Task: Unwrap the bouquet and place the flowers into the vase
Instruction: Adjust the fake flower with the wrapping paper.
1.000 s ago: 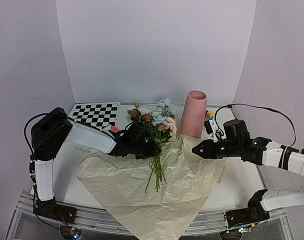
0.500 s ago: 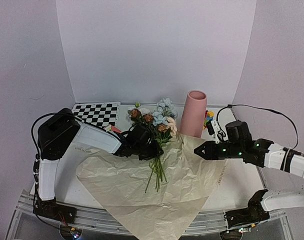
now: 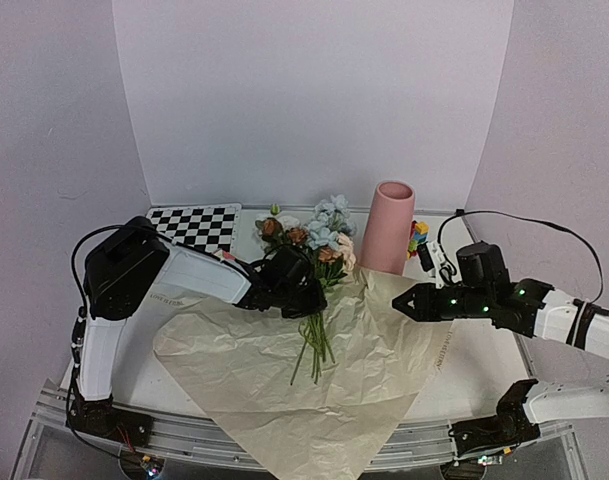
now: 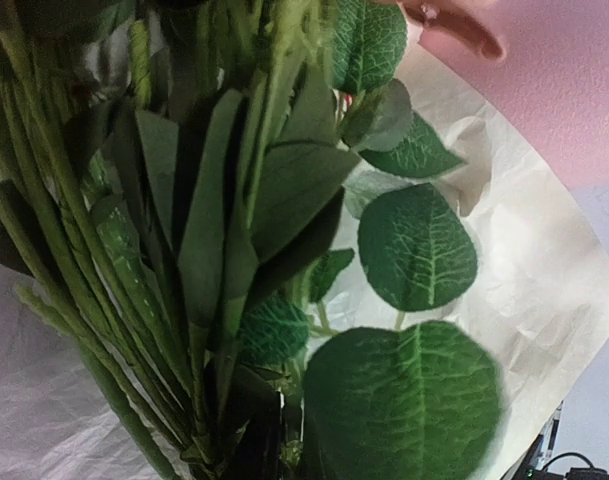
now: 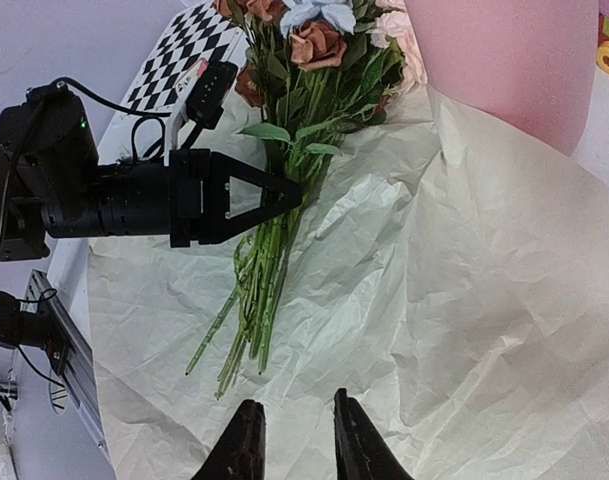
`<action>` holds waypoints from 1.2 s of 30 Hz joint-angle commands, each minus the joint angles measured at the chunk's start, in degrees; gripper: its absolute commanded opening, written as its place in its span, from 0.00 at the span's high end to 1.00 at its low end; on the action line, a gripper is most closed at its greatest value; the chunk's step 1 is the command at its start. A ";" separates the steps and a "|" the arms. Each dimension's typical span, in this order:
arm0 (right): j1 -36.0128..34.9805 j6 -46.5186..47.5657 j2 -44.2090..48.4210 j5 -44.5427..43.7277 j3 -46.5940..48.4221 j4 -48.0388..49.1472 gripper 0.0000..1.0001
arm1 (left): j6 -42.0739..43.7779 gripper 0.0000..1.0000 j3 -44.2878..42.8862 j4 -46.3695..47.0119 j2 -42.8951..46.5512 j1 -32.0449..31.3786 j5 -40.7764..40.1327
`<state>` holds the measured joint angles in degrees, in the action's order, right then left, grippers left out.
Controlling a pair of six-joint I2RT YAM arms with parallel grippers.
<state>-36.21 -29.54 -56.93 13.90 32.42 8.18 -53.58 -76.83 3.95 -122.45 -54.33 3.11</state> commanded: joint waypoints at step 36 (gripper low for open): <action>-0.27 -1.92 0.52 6.47 1.26 -4.64 0.73 | -0.22 0.96 12.68 -1.14 16.67 -1.49 -12.05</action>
<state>-36.21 -31.01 -56.05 18.28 32.84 4.21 -51.51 -66.56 -0.96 -106.01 -55.90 -4.00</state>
